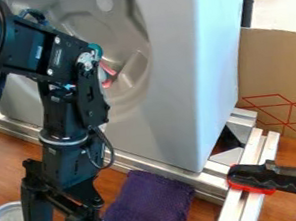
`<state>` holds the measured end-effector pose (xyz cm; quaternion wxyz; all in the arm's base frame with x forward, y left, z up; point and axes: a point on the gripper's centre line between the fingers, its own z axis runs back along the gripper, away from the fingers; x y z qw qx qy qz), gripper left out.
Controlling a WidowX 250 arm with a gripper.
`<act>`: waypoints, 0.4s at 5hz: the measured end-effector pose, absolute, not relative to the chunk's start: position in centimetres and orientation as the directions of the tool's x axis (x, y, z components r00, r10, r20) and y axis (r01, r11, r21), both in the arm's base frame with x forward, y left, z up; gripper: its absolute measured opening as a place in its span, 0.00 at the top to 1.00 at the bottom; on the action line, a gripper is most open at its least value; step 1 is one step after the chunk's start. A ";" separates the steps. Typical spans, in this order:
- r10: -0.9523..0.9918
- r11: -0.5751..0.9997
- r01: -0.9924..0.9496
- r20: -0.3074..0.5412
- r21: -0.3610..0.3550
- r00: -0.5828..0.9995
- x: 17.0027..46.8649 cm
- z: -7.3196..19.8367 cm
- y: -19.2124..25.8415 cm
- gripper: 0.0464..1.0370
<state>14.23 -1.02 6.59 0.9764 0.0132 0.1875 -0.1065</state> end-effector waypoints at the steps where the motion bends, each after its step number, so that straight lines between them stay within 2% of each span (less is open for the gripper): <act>1: -0.201 0.977 0.211 -0.380 -0.017 0.903 14.0 6.3 -1.0 0.04; 2: -0.209 0.977 0.209 -0.349 -0.038 0.913 13.7 5.2 -1.1 0.04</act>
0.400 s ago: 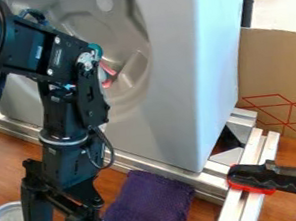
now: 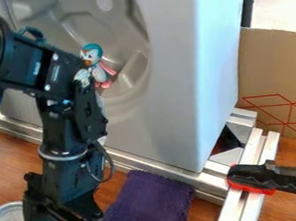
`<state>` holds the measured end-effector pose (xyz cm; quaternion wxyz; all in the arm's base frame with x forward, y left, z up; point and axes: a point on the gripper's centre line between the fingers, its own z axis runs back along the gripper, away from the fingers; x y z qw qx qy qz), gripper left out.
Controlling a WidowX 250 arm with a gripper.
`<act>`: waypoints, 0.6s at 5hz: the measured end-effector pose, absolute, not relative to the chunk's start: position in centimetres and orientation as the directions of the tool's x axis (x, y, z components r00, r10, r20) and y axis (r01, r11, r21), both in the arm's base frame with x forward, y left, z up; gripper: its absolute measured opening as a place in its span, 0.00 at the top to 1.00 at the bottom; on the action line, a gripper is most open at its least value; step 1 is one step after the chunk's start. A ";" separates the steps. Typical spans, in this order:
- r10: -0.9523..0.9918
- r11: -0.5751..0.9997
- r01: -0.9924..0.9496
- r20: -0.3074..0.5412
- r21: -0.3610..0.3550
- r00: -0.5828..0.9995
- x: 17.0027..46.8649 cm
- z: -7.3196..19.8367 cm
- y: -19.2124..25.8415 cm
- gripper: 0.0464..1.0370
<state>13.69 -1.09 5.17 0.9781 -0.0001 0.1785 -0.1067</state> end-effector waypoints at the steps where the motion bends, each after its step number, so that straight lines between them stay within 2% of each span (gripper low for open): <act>1: -0.184 0.983 0.183 -0.302 -0.031 0.935 13.5 4.1 -0.8 0.04; 3: -0.096 0.994 0.085 -0.193 -0.066 0.977 13.8 2.8 1.3 0.04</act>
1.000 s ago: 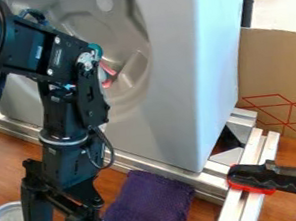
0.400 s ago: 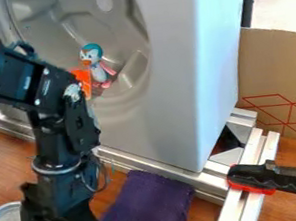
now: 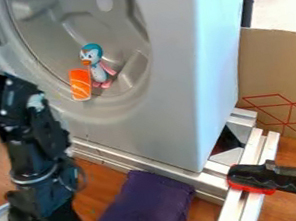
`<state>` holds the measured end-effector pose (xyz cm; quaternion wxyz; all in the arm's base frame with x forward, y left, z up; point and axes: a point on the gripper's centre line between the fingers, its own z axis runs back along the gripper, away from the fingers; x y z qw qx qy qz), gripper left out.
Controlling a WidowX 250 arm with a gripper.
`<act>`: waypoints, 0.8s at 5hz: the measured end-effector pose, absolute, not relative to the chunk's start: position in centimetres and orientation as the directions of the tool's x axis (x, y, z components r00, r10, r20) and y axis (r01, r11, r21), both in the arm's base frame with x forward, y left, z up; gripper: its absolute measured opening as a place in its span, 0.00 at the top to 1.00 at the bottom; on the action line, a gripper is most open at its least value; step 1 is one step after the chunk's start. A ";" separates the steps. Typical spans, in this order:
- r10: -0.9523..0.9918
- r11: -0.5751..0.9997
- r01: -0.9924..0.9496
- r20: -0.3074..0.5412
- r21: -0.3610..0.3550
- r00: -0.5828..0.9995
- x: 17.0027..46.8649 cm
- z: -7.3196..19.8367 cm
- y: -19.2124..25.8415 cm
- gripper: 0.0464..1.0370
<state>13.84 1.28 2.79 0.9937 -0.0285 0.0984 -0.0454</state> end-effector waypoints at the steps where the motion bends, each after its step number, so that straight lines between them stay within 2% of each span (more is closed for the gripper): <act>1: -0.103 0.989 0.080 -0.190 -0.123 0.976 14.1 2.0 2.3 0.04; 3: -0.003 0.983 -0.039 -0.226 -0.180 0.974 14.1 0.4 6.0 0.04; 4: 0.060 0.992 -0.091 -0.298 -0.091 0.953 14.5 0.4 9.1 0.04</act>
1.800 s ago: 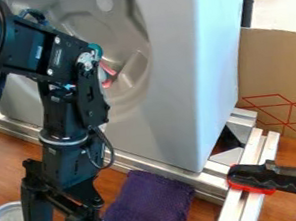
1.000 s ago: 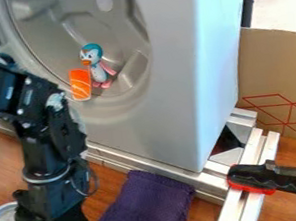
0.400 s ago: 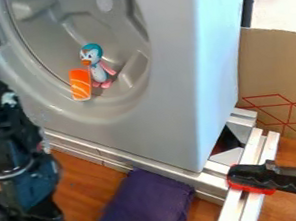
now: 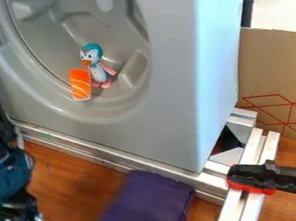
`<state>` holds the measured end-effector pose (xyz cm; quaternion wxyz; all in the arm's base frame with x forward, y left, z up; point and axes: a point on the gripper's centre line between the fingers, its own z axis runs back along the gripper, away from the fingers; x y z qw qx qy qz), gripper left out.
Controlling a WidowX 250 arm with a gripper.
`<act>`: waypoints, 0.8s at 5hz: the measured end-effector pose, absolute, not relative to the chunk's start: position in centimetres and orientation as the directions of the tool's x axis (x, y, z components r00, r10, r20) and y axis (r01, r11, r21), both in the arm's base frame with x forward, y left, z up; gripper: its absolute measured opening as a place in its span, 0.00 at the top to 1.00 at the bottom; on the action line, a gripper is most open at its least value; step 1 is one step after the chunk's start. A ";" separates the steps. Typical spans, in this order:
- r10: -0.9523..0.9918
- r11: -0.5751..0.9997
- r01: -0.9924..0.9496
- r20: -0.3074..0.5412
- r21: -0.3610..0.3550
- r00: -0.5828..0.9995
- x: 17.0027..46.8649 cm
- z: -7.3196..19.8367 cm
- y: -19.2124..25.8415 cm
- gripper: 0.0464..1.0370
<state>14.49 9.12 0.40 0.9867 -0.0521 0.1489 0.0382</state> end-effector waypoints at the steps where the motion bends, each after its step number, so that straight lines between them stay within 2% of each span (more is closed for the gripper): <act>1: 0.121 0.993 -0.119 -0.356 0.027 0.927 15.3 1.1 12.8 0.04; 2: 0.119 0.993 -0.100 -0.418 0.068 0.901 15.4 1.0 14.3 0.04; 3: 0.104 0.995 -0.094 -0.429 0.046 0.897 15.0 1.3 13.7 0.04; 4: 0.026 0.999 -0.036 -0.340 -0.021 0.940 14.8 2.8 11.2 0.04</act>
